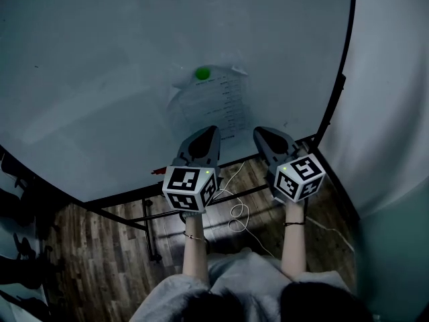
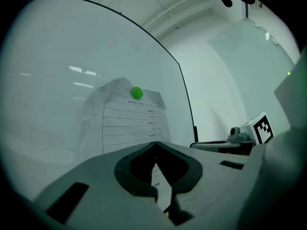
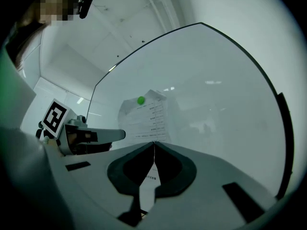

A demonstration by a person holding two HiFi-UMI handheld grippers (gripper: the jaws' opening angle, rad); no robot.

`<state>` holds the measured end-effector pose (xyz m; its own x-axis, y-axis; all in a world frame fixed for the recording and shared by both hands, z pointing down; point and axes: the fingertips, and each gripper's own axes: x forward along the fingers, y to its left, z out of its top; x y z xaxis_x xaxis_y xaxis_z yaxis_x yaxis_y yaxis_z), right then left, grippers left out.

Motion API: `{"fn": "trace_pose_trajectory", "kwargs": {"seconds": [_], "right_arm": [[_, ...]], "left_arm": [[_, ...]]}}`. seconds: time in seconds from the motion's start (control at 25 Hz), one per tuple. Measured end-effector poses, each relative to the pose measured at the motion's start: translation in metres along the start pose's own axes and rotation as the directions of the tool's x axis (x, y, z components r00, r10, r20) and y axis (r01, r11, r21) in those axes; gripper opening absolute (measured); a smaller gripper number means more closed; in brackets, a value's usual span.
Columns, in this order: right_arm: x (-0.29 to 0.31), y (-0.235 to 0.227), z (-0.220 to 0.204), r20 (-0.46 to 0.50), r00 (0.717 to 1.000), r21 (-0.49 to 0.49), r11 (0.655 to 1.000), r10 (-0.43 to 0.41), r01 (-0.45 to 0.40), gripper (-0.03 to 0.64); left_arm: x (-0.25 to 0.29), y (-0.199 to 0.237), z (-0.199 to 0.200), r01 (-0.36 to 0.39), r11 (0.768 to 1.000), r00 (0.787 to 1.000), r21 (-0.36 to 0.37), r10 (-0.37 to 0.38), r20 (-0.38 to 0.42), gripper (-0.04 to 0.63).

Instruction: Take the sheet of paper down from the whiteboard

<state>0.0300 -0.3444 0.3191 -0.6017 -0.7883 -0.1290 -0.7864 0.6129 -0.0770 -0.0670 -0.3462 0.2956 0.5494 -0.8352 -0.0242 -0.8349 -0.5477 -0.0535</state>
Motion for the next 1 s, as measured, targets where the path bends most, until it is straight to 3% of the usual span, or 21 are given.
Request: {"fn": "trace_pose_trajectory", "kwargs": {"seconds": [0.32,0.48,0.8,1.0], "right_arm": [[0.018,-0.013,-0.002,-0.019,0.997,-0.033,0.997,-0.071,0.07,0.002],[0.026,-0.025,0.005,-0.042,0.995,-0.068,0.994,-0.089,0.086,0.002],[0.043,-0.037,0.017,-0.089,0.995,-0.08,0.996,-0.051,0.044,0.003],[0.047,-0.034,0.019,-0.111,0.994,-0.079,0.997,-0.003,-0.006,0.049]], "left_arm": [[0.007,0.017,0.01,-0.01,0.999,0.999,0.041,0.009,0.035,0.005],[0.013,0.024,0.016,-0.053,0.992,0.998,0.11,0.052,0.018,0.006],[0.017,0.031,0.041,-0.156,0.975,0.987,0.155,0.15,0.048,0.014],[0.016,0.035,0.057,-0.237,0.956,0.97,0.172,0.223,0.098,0.02]]}}
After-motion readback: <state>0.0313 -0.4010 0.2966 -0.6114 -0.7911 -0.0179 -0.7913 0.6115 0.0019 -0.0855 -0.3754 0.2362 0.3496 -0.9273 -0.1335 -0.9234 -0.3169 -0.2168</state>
